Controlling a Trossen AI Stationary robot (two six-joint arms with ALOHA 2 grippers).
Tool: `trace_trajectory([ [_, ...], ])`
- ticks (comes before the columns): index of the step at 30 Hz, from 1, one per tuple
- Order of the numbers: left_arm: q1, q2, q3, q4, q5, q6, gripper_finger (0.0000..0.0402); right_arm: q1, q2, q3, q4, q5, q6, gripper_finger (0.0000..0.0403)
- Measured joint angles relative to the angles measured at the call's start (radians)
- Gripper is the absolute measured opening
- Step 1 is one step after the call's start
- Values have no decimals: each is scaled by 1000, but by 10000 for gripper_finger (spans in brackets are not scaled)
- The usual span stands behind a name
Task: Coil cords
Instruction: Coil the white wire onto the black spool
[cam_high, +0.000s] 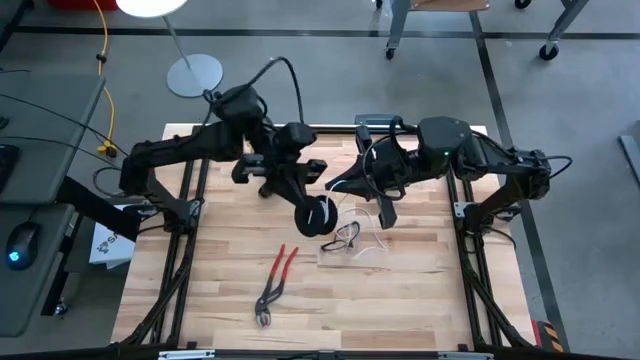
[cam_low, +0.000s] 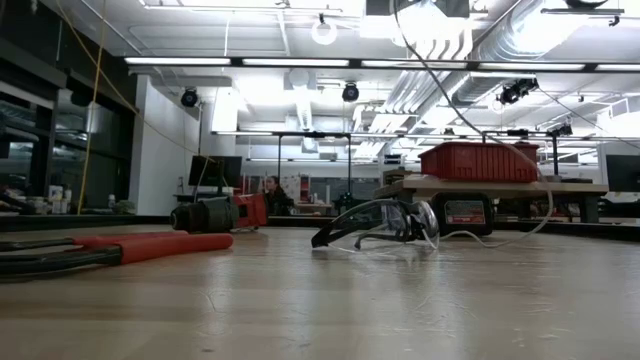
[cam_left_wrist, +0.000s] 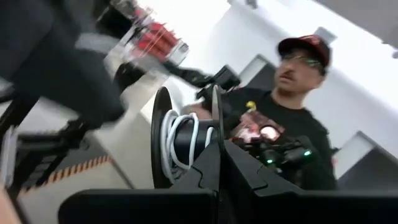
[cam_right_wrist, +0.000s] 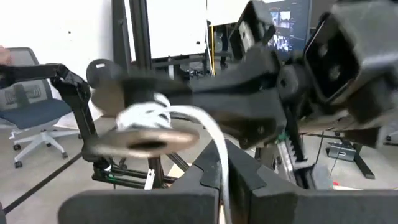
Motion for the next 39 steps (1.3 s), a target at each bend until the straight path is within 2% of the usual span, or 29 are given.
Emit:
trace_trajectory([
  [5,2,59,0,322,-9,-139,0,0,17,0,4,-1,0,0],
  [8,4,81,0,451,-34,-197,0,0,25,0,24,-3,0,0],
  [17,4,81,0,508,-70,-220,0,-28,33,0,94,-11,12,0],
  [23,4,72,0,584,-93,-340,0,-50,36,0,138,-17,115,0],
  [26,-3,63,0,663,-106,-408,0,-59,41,0,156,-59,181,0],
  [31,-10,61,1,795,-235,-444,0,-71,44,0,165,-57,300,0],
  [35,-15,60,1,837,-344,-442,0,-91,44,0,201,-56,369,0],
  [39,-24,62,1,907,-557,-373,0,-119,45,1,203,-50,446,0],
])
